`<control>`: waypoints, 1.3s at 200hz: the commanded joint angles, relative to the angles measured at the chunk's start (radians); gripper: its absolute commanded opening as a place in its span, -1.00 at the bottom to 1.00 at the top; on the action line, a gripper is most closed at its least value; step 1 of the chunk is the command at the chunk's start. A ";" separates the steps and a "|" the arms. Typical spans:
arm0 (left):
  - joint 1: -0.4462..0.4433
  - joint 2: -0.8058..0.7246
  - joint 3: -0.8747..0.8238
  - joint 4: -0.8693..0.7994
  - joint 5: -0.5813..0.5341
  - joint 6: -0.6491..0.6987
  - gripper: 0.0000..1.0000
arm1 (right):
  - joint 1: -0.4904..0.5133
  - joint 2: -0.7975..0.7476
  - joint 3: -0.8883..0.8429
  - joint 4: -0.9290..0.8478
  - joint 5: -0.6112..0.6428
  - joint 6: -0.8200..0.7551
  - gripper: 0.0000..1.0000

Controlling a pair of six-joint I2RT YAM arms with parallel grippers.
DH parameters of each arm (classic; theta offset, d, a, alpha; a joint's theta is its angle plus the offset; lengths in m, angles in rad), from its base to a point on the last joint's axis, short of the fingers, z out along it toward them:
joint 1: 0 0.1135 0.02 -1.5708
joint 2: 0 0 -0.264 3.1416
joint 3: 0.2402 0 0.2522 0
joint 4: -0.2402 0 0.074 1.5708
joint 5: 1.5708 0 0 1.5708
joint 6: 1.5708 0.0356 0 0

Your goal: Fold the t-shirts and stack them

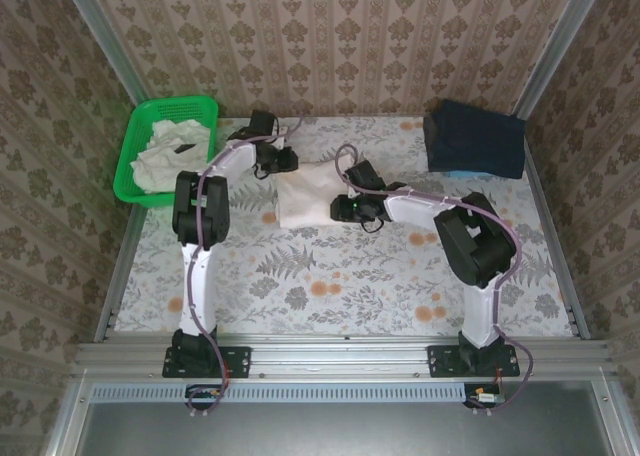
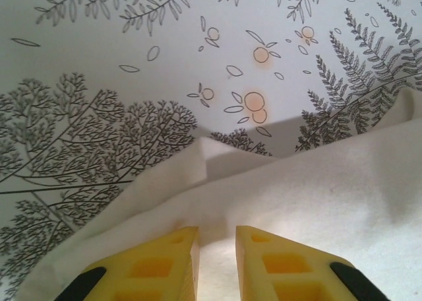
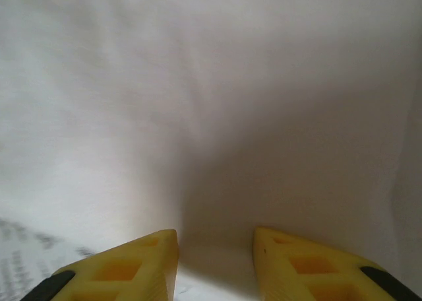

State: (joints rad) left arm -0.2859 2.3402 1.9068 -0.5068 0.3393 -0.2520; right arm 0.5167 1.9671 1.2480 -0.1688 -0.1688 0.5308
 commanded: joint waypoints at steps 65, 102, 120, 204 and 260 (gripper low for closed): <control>0.052 -0.428 -0.323 0.095 -0.040 0.050 0.00 | -0.144 -0.261 0.078 -0.270 0.293 -0.182 0.83; 0.054 -0.655 -0.615 0.259 -0.026 0.009 0.59 | -0.363 -0.109 0.307 -0.424 0.449 -0.245 1.00; 0.056 -0.728 -0.727 0.328 -0.017 -0.022 0.99 | -0.426 0.025 0.486 -0.472 0.477 -0.291 1.00; 0.062 -0.770 -0.929 0.425 0.017 -0.060 1.00 | -0.468 0.662 1.444 -0.930 0.585 -0.520 1.00; 0.062 -0.737 -0.933 0.469 0.083 -0.078 0.83 | -0.461 0.680 1.331 -0.851 0.693 -0.598 1.00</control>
State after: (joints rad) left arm -0.2337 1.5887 0.9813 -0.0860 0.3763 -0.3115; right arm 0.0566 2.6274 2.6022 -1.0065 0.4313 -0.0029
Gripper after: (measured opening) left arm 0.928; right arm 0.999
